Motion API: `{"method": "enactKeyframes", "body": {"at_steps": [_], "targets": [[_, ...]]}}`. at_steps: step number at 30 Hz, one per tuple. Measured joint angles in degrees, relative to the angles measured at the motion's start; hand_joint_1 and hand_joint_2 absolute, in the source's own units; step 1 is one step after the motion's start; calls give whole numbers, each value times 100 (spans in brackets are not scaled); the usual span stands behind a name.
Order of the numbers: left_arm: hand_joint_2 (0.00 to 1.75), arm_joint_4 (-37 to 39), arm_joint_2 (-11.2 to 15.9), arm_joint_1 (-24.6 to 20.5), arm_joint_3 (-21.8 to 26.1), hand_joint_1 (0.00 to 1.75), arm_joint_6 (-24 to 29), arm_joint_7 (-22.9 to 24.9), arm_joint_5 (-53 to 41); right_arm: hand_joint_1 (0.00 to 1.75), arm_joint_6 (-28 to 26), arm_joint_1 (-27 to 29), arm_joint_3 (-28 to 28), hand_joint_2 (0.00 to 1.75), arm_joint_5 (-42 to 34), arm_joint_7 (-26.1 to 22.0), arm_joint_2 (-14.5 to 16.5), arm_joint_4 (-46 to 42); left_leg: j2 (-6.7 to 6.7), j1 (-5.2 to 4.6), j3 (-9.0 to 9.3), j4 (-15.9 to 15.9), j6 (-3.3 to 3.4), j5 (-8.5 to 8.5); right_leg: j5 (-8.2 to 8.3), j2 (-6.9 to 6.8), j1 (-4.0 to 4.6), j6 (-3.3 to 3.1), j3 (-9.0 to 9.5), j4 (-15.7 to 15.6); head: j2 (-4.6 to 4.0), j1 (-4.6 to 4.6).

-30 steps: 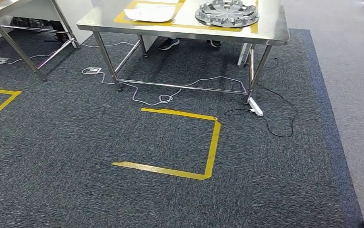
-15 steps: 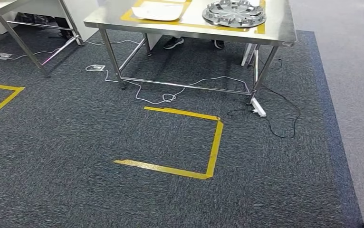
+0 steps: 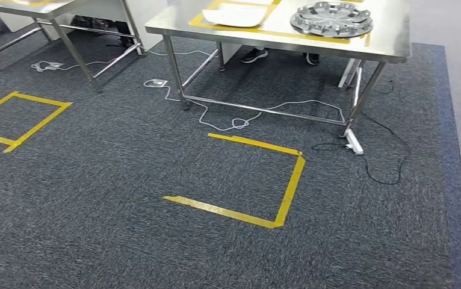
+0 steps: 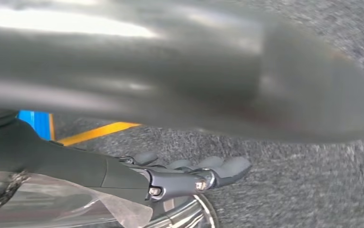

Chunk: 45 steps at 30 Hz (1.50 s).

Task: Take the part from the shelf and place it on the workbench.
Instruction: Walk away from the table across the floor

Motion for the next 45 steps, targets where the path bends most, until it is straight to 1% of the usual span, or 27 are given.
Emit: {"method": "enactKeyframes", "body": {"at_steps": [2, 3, 5, 7, 8, 10, 11, 13, 14, 16, 18, 20, 21, 23, 24, 26, 28, 30, 32, 33, 34, 36, 38, 39, 41, 43, 45], "targets": [[0, -1, 4, 7, -9, 0, -1, 10, 13, 0, -20, 3, -16, 0, 3, -2, 0, 26, 45, 17, -162, 524, -46, -208, 2, -174, 1, 7, -23, 7, 0, -1], [0, -2, 8, 11, -11, 0, -2, 14, 26, 0, -28, -3, -20, 0, 4, -4, 0, 38, 69, 28, -81, 462, -61, -140, 1, -254, -2, 17, -26, 14, 0, -2], [0, -6, 15, 15, -16, 0, -2, 16, 50, 0, -35, -19, -23, 0, 5, -10, 0, 55, 244, 52, 375, -262, -83, 209, -22, -393, -8, 63, -2, 50, 0, -3], [0, -11, 4, 9, -22, 0, -2, 17, 60, 0, -43, -24, -32, 0, 6, -15, -15, 61, 481, 41, 732, -925, -43, 411, -71, -492, 22, 139, -5, 132, 0, -8], [0, -15, -2, 9, -25, 0, -3, 19, 60, 0, -46, -28, -37, 0, 7, -17, -22, 62, 537, 28, 780, -1048, 4, 424, -88, -534, 40, 172, 2, 164, 0, 3], [0, -19, -8, 17, -28, 0, -3, 20, 61, 0, -53, -45, -45, 0, 8, -19, -28, 66, 435, 6, 733, -1054, 126, 422, -97, -622, 42, 220, 15, 178, 0, 34], [0, -20, -7, 21, -29, 0, -4, 21, 62, 0, -55, -55, -46, 0, 8, -19, -29, 66, 382, 4, 716, -1058, 169, 436, -129, -577, 26, 253, 12, 195, 0, 41], [0, -23, -7, 12, -32, 0, -4, 22, 63, 0, -55, -64, -48, 0, 8, -21, -30, 69, 264, 8, 686, -1071, 246, 473, -362, -290, -3, 307, -136, 492, 0, 53], [0, -25, -10, 3, -36, 0, -4, 22, 63, 0, -54, -61, -51, 0, 8, -21, -31, 73, 201, 5, 662, -1072, 273, 488, -560, -108, -10, 319, -310, 845, 0, 61], [0, -28, -16, -6, -48, 0, -4, 23, 63, 0, -55, -47, -58, 0, 9, -22, -31, 82, 45, -20, 615, -1070, 315, 513, -898, 50, -7, 303, -731, 1689, 0, 65], [0, -28, -16, -2, -58, 0, -11, 26, 63, 0, -62, -31, -63, 0, 10, -21, -31, 90, -130, -58, 597, -1068, 340, 530, -847, 84, 3, 251, -902, 1956, -1, 64], [0, -31, -21, -4, -68, 0, -26, 35, 63, 0, -71, -31, -66, 0, 10, -21, -31, 92, -307, -94, 606, -1068, 351, 543, -399, 206, 31, 144, -643, 1320, 0, 64], [0, -34, -32, -9, -79, 0, -33, 47, 67, 0, -75, -36, -65, 0, 13, -22, -47, 92, -383, -105, 604, -1065, 347, 551, -203, 385, 44, 63, -466, 912, -1, 55], [0, -43, -51, -28, -104, 0, -51, 72, 81, 0, -90, -40, -64, 0, 18, -22, -74, 97, -533, -86, 562, -1054, 311, 574, -16, 673, 69, -55, -231, 372, 0, 44], [0, -45, -61, -34, -113, 0, -60, 80, 90, 0, -97, -42, -63, 0, 23, -21, -87, 101, -606, -67, 528, -1052, 274, 595, -27, 718, 76, -81, -197, 302, 0, 41], [0, -48, -66, -35, -120, 0, -70, 84, 100, 0, -108, -47, -64, 0, 37, -21, -86, 108, -707, -53, 476, -1062, 196, 633, 12, 556, 68, -55, -135, 192, 0, 50], [0, -50, -52, -37, -122, 0, -75, 88, 108, 0, -116, -51, -66, 0, 55, -26, -86, 114, -468, -77, 369, -858, 141, 487, 72, 364, 28, -21, -75, 61, 0, 22], [0, -52, -40, -43, -128, 0, -83, 93, 111, 0, -126, -40, -66, 0, 73, -32, -87, 121, -97, -74, 65, -215, 86, 115, 83, 164, 21, -14, -47, 14, 0, -3], [0, -52, -34, -38, -136, 0, -89, 95, 113, 0, -134, -32, -66, 0, 95, -32, -87, 138, 34, -40, -237, 431, 21, -130, 66, -45, 30, -10, -52, 25, 0, -4], [0, -53, -29, -32, -141, 0, -91, 95, 114, 0, -138, -35, -66, 0, 104, -32, -87, 149, 60, -25, -257, 501, -4, -102, 55, -140, 32, -2, -55, 32, 0, -5], [0, -54, -22, -26, -146, 0, -93, 96, 115, 0, -141, -42, -66, 0, 111, -32, -87, 160, 92, -13, -153, 332, -21, 31, 42, -226, 30, 11, -57, 44, 0, -6], [0, -57, -10, -22, -154, 0, -97, 96, 119, 0, -151, -61, -66, 0, 118, -40, -89, 174, 302, -7, 290, -453, -26, 373, 0, -361, 32, 60, -43, 84, 0, -9], [0, -64, -7, -27, -159, 0, -102, 96, 125, 0, -166, -76, -64, 0, 122, -54, -93, 184, 487, -21, 594, -1000, 44, 522, -58, -461, 60, 128, -47, 131, 0, 8], [0, -67, -7, -25, -161, 0, -107, 96, 132, 0, -175, -85, -64, 0, 125, -63, -96, 188, 512, -35, 626, -1071, 93, 515, -77, -505, 73, 159, -41, 143, 0, 20], [0, -70, -7, -16, -163, 0, -117, 95, 154, 0, -196, -104, -62, 0, 133, -83, -96, 197, 381, -43, 609, -1079, 190, 541, -103, -585, 64, 216, -11, 149, 0, 34], [0, -71, -6, -10, -164, 0, -128, 95, 175, 0, -211, -115, -60, 0, 148, -107, -98, 211, 263, -29, 595, -1103, 266, 582, -263, -408, 37, 277, -77, 334, 0, 49], [0, -73, -10, -17, -170, 0, -143, 95, 184, 0, -221, -110, -57, 0, 158, -125, -105, 238, 133, -19, 568, -1112, 315, 607, -647, -75, 17, 313, -401, 1020, 0, 71]]}}
